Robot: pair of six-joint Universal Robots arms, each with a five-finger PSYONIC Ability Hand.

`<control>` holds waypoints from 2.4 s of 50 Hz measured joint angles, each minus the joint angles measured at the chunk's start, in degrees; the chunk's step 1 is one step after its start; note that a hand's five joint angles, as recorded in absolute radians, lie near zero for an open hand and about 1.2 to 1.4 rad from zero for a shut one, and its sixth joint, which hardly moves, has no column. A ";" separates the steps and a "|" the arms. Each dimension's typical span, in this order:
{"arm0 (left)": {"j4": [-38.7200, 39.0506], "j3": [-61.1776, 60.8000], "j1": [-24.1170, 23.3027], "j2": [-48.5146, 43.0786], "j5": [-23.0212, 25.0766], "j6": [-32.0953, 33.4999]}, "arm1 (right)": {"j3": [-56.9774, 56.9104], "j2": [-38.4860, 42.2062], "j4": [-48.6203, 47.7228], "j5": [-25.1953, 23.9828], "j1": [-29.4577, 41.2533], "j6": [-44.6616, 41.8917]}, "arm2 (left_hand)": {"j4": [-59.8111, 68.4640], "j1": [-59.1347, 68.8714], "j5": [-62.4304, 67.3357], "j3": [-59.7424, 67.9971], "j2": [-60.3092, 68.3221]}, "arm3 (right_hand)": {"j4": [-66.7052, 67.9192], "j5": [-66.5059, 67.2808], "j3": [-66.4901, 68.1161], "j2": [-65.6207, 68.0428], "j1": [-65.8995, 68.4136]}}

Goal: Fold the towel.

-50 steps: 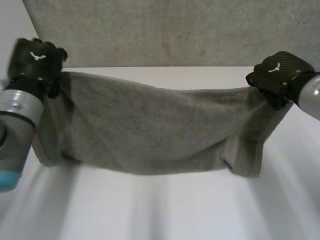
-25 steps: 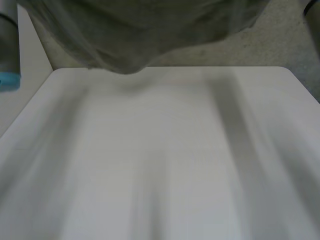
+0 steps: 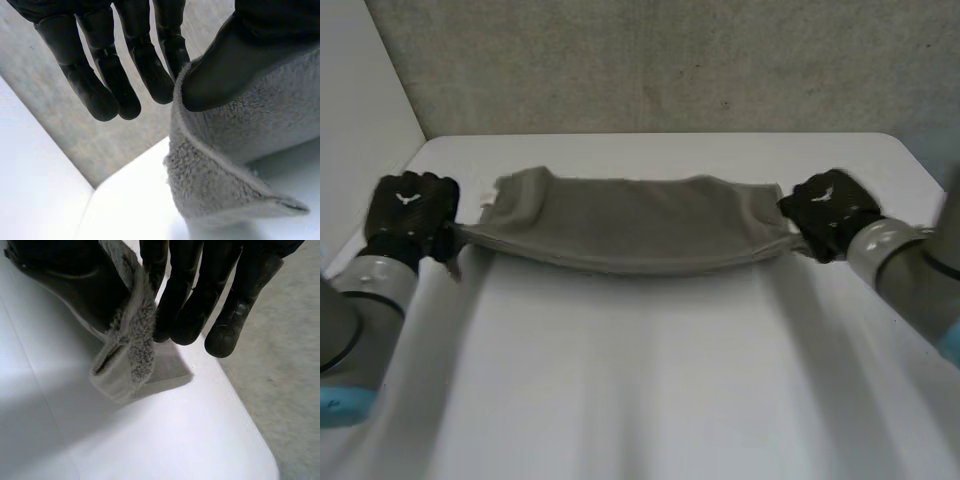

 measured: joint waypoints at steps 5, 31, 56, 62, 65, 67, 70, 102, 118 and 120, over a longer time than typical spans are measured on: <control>-4.80 -5.12 1.62 16.02 1.90 0.35 | 5.42 -13.63 4.36 -3.21 -5.43 0.41 | 0.00 0.00 0.00 0.01 0.00 | 0.00 0.00 0.00 0.00 0.00; -10.20 23.31 -2.52 -16.97 9.98 6.57 | -26.58 16.24 14.93 1.00 -0.19 -3.12 | 0.00 0.00 0.00 0.07 0.00 | 0.00 0.00 0.00 0.05 0.00; -19.81 37.46 -6.75 -25.89 -3.64 12.21 | -37.25 23.70 14.47 9.50 3.73 2.30 | -71.50 -66.97 -71.16 -73.94 -71.24 | -62.13 -63.38 -62.49 -62.28 -62.30; -18.96 27.29 -6.89 -15.12 -4.02 12.01 | -20.94 10.73 11.91 6.94 3.32 4.21 | -71.50 -67.03 -71.21 -73.94 -71.25 | -62.13 -63.38 -62.49 -62.28 -62.85; -17.77 21.59 -6.88 -10.30 -3.92 11.98 | -12.00 5.47 9.87 6.09 3.13 4.21 | -71.50 -67.05 -71.22 -73.95 -71.27 | -62.13 -63.38 -62.49 -62.28 -62.96; -16.71 18.18 -6.87 -7.82 -3.87 11.97 | -7.08 3.13 8.33 5.68 2.88 4.12 | -71.50 -67.07 -71.22 -73.96 -71.32 | -62.13 -63.38 -62.50 -62.28 -63.04; -13.04 11.04 -6.85 -3.67 -3.73 11.99 | 0.63 0.56 4.71 5.20 1.82 3.75 | -71.50 -67.11 -71.26 -74.11 -71.42 | -62.13 -63.37 -62.49 -62.27 -62.99; 2.09 -4.32 -8.07 2.03 -3.92 10.02 | 5.07 1.95 -9.15 5.09 -17.28 -1.78 | -71.50 -67.28 -71.36 -74.16 -71.45 | -0.30 -0.05 -0.35 -0.58 -1.61; 2.04 -0.75 -7.84 2.23 -3.92 6.92 | -15.98 5.29 -4.36 9.83 9.23 -1.35 | -71.50 -67.32 -71.37 -74.16 -71.45 | -0.30 0.08 -0.15 -0.27 -1.31; 2.06 -0.20 -7.95 1.71 -3.96 6.94 | -19.35 8.49 -4.29 11.00 14.92 -0.98 | -71.50 -67.32 -71.37 -74.16 -71.45 | -0.30 0.08 -0.15 -0.27 -1.23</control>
